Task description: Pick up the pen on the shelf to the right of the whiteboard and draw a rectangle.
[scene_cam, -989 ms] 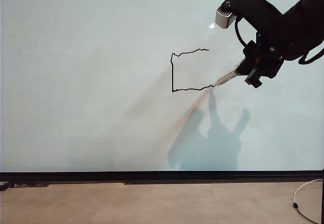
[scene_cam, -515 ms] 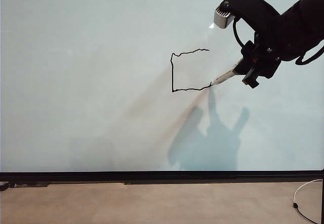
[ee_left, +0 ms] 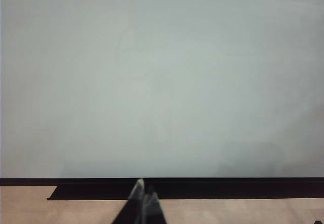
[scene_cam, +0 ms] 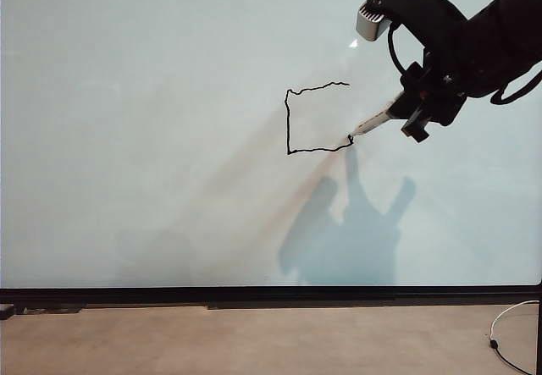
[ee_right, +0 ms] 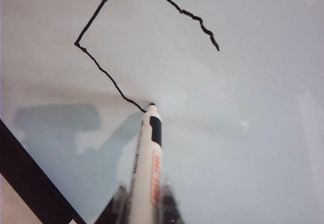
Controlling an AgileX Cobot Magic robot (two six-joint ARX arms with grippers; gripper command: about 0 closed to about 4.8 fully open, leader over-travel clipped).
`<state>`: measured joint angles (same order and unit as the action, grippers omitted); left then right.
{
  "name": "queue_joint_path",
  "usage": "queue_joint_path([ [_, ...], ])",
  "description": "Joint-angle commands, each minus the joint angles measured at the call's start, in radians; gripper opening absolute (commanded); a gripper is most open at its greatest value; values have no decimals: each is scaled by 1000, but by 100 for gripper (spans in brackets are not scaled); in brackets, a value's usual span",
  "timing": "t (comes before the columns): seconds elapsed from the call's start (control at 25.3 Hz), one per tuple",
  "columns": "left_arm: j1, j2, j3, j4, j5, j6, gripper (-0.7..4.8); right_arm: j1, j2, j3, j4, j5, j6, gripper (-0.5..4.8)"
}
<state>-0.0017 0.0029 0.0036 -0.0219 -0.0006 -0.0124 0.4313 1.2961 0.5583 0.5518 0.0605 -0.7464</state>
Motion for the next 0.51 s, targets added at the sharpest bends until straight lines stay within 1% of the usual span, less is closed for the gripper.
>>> queue_joint_path([
  [0.04, 0, 0, 3, 8, 4, 5, -5, 0, -32, 6, 46, 20, 5, -5],
  [0.51, 0, 0, 3, 8, 4, 5, -4, 0, -66, 6, 50, 27, -3, -5],
])
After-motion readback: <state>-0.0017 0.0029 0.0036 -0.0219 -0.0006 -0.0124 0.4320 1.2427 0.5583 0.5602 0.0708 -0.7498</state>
